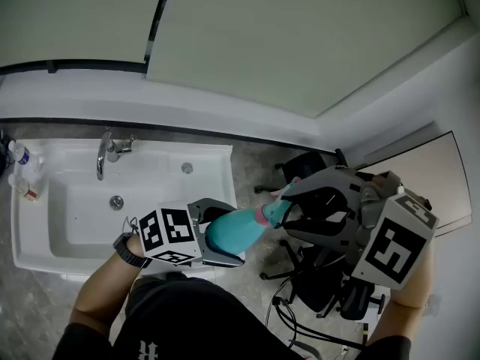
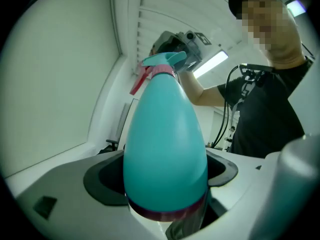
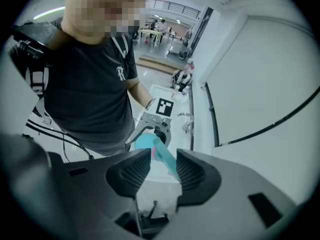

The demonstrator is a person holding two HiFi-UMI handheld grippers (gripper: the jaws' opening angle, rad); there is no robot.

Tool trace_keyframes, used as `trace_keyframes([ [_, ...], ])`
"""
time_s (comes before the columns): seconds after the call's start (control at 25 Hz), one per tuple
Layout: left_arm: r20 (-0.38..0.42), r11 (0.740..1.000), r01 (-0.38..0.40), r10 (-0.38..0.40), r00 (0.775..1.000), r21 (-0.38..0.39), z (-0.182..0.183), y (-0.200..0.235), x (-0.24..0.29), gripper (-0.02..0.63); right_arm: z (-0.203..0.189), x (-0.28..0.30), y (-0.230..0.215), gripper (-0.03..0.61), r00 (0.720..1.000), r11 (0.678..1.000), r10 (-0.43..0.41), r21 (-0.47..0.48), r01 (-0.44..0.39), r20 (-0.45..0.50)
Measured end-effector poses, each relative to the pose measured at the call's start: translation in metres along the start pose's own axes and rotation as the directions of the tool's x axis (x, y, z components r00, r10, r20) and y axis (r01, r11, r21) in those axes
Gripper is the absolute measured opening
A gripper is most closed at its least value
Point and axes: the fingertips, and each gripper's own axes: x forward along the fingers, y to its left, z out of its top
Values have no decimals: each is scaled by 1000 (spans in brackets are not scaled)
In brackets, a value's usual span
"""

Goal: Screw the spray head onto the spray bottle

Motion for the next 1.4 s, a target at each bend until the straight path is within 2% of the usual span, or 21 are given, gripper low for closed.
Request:
trace_keyframes([
  [0.24,-96,997,45,-39,995,57,-11,-6,1,426,-4,26,26,133,990,978,119,-163,-131,-77],
  [0.4,-118,993,95,-86,989,74,-14,-13,-5,426,-3,41,34,133,980,963,162,-200,-183,-118],
  [0.56,-154,991,106,-92,984,85,-17,-14,-10,426,2,46,39,132,982,967,177,-174,-186,-65],
  [0.64,-208,990,12,19,978,143,-23,-1,-11,426,-4,54,35,129,980,982,190,-14,-191,-52],
  [0.68,-242,975,-89,138,960,202,-26,13,-14,426,-9,59,30,129,982,977,186,117,-180,-39],
  [0.72,-271,934,-216,295,916,284,-28,31,-21,426,-17,64,23,129,986,953,168,260,-157,-18],
  [0.76,-284,852,-349,472,834,391,-27,51,-31,426,-26,70,14,129,990,904,138,407,-131,12],
  [0.8,-270,726,-457,643,717,515,-25,69,-45,426,-34,76,6,129,993,825,106,553,-117,53],
  [0.84,-222,569,-521,782,583,636,-20,85,-59,426,-42,82,-1,129,991,711,76,691,-131,110],
  [0.88,-153,414,-540,874,461,733,-15,96,-71,426,-48,87,-6,129,981,558,47,810,-181,187],
  [0.92,-90,296,-531,921,379,794,-11,103,-80,426,-52,92,-10,129,959,374,15,888,-268,283],
  [0.96,-61,245,-514,935,348,822,-12,107,-83,426,-51,96,-13,129,922,192,-27,908,-373,385],
  [1.0,-77,265,-501,928,365,824,-18,108,-81,426,-48,101,-14,129,878,53,-74,881,-471,474],
  [1.04,-129,343,-491,899,419,801,-28,107,-76,426,-43,104,-13,129,839,-24,-113,843,-537,532],
  [1.08,-196,455,-480,846,495,750,-41,104,-69,426,-41,106,-10,129,820,-42,-139,824,-565,555],
  [1.12,-263,571,-460,775,574,680,-54,100,-64,426,-41,104,-7,134,820,-5,-158,830,-558,550],
  [1.16,-322,670,-425,698,640,609,-65,95,-62,426,-41,96,-5,163,825,79,-174,843,-533,538],
  [1.24,-420,813,-308,533,734,494,-84,80,-61,426,-29,66,-1,244,808,351,-184,805,-478,560],
  [1.32,-482,919,-133,314,818,372,-94,57,-60,426,-10,35,7,244,805,702,-142,632,-329,576],
  [1.36,-491,951,-31,186,851,307,-94,43,-60,426,-4,28,13,244,832,844,-115,495,-207,543],
  [1.4,-489,967,72,58,870,243,-93,29,-60,426,-3,30,22,244,879,934,-99,348,-80,467],
])
